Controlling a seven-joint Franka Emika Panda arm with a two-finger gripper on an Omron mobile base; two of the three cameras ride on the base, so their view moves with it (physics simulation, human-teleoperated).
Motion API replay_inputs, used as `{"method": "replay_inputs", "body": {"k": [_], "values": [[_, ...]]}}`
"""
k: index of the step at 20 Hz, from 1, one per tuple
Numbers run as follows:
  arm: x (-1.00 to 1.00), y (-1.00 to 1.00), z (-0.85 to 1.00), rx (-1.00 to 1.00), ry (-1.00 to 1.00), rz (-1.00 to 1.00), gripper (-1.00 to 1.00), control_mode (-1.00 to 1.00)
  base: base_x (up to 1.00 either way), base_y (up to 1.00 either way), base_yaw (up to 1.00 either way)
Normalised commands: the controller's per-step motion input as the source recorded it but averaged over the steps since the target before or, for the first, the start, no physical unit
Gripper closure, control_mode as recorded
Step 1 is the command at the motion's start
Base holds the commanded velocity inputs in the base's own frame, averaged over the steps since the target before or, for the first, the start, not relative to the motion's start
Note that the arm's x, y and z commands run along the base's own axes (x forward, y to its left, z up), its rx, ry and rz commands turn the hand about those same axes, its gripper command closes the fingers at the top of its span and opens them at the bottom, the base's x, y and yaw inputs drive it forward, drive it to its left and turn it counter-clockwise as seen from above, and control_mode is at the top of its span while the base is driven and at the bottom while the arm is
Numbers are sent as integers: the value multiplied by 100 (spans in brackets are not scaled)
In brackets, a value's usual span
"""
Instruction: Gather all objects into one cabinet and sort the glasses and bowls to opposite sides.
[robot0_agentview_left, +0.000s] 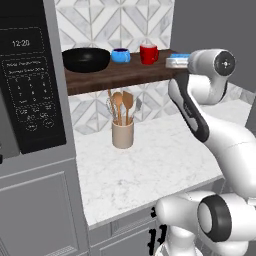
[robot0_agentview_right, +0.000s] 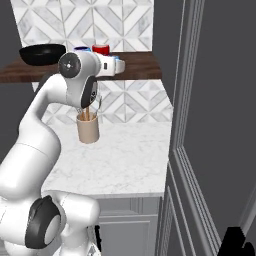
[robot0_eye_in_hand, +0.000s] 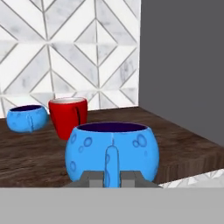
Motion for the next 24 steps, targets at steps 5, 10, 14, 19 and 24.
{"method": "replay_inputs", "body": {"k": [5, 10, 14, 19, 24], "values": [[14, 0, -20, 0, 0, 0, 100, -100, 0, 0, 0], [18, 0, -4, 0, 0, 1, 100, -100, 0, 0, 0], [29, 0, -4, 0, 0, 1, 100, -100, 0, 0, 0], [36, 0, -1, 0, 0, 1, 100, -100, 0, 0, 0], [40, 0, -1, 0, 0, 1, 100, -100, 0, 0, 0]]}}
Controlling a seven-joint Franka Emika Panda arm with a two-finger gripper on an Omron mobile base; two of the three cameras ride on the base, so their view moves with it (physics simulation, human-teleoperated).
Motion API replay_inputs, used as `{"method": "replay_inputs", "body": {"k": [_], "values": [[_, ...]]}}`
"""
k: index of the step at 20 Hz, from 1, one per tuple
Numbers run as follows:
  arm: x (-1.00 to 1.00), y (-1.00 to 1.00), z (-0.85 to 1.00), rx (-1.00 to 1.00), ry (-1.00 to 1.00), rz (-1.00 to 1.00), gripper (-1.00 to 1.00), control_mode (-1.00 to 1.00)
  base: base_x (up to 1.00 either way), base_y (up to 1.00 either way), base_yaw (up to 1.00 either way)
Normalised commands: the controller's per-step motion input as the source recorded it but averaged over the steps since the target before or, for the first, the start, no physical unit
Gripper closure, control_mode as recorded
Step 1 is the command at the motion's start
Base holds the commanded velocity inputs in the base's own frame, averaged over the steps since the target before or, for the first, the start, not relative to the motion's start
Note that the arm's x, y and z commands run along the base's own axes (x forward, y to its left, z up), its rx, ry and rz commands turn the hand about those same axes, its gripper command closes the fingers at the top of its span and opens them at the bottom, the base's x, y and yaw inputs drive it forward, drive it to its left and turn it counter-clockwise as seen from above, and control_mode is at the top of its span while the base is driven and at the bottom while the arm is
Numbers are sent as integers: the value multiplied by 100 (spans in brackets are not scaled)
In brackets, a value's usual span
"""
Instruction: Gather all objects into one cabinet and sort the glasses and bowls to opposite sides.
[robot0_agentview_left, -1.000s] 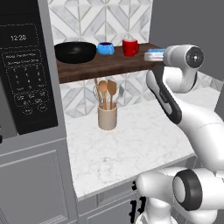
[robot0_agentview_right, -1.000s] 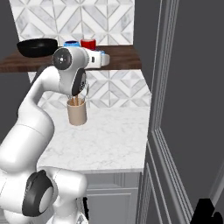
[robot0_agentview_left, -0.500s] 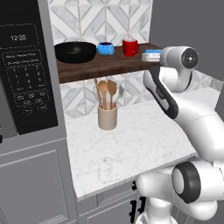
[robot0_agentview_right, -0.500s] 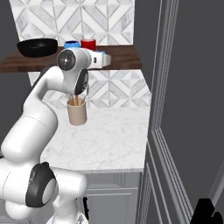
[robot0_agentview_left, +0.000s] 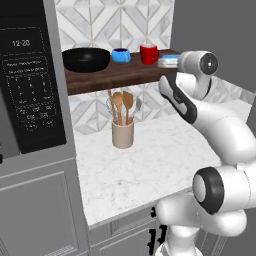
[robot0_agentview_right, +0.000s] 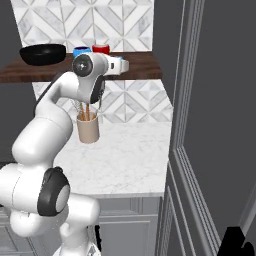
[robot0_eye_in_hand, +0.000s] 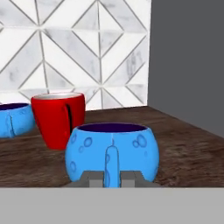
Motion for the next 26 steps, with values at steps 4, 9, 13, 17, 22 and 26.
{"method": "replay_inputs", "body": {"k": [4, 9, 13, 17, 22, 26], "values": [[41, 0, 0, 0, 0, 1, 100, -100, 0, 0, 0], [8, 2, 3, -1, -1, 0, -100, -100, 0, 0, 0], [-57, 0, 28, 0, -1, 0, -100, -100, 0, 0, 0], [-82, 0, 46, 0, -2, 0, -100, -100, 0, 0, 0], [-88, 0, 44, 0, 0, 0, -100, -100, 0, 0, 0], [-100, 4, 17, 0, 0, 0, -100, -100, 0, 0, 0]]}}
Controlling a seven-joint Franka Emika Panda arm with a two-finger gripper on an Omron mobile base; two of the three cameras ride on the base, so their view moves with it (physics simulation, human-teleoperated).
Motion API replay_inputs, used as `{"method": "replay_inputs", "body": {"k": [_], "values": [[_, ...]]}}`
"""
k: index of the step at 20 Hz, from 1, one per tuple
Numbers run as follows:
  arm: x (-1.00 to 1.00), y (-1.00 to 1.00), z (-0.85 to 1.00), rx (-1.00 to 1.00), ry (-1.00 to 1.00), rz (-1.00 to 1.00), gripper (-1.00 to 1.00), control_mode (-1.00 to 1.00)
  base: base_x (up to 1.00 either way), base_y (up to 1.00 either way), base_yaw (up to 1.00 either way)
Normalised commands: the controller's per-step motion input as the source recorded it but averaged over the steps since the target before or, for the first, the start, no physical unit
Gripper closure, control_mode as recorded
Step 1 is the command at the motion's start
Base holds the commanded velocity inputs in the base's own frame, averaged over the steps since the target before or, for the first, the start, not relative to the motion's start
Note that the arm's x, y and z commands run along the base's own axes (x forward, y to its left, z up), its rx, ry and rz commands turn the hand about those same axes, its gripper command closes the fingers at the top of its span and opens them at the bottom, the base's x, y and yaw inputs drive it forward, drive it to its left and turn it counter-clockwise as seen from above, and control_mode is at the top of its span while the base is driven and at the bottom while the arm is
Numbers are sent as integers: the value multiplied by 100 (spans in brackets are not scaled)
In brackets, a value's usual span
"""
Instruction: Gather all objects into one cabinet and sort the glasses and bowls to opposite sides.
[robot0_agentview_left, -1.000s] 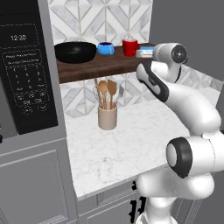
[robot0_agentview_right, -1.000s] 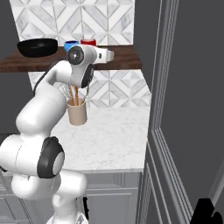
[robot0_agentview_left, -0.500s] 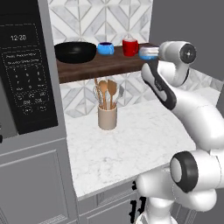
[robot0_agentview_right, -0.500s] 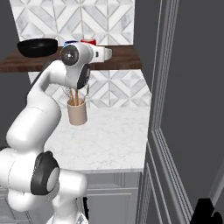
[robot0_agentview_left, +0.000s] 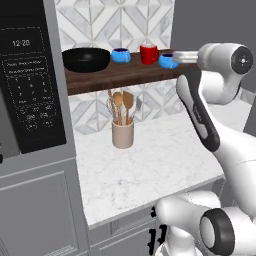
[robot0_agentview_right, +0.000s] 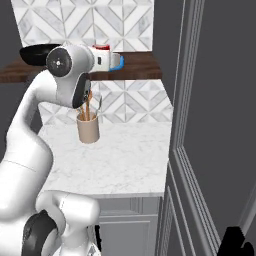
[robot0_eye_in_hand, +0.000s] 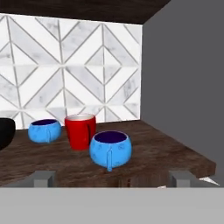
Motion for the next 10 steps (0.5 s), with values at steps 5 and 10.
{"method": "replay_inputs", "body": {"k": [5, 10], "values": [[-100, 19, 4, 0, 0, 0, -100, -100, 0, 0, 0], [-100, 17, 29, 0, 1, 0, -100, -100, 0, 0, 0]]}}
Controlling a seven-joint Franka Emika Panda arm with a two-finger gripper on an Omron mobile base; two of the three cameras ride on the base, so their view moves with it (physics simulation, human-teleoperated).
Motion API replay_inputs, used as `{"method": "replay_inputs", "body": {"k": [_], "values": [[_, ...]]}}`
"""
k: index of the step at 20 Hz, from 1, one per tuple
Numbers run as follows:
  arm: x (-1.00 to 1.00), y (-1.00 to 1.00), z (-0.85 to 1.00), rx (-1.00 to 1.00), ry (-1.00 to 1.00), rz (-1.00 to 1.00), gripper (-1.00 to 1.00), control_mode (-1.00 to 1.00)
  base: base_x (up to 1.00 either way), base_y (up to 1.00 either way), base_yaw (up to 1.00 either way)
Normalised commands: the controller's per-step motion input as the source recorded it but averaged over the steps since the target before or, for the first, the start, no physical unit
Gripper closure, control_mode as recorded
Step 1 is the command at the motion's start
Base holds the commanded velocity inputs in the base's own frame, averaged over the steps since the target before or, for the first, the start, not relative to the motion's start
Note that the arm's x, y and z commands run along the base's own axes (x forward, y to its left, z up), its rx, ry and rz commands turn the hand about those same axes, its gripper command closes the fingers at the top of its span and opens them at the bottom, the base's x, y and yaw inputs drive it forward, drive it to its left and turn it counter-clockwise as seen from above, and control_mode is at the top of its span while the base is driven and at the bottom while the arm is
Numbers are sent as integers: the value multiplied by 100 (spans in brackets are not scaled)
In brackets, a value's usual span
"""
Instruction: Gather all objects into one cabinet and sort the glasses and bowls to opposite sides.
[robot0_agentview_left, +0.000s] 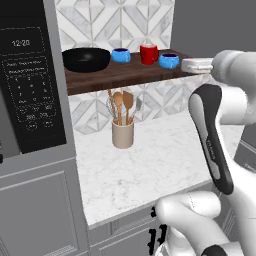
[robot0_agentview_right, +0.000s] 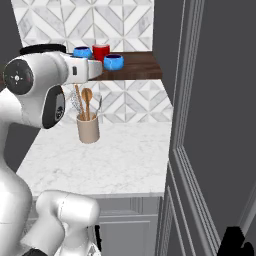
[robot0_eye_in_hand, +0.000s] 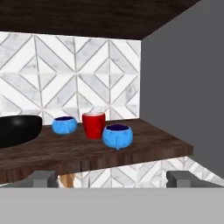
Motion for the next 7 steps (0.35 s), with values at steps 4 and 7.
{"method": "replay_inputs", "body": {"k": [4, 7], "values": [[-100, 11, 58, 0, 9, 0, -100, -100, 0, 0, 0], [-100, 4, 30, 0, 8, 0, -100, -100, 0, 0, 0]]}}
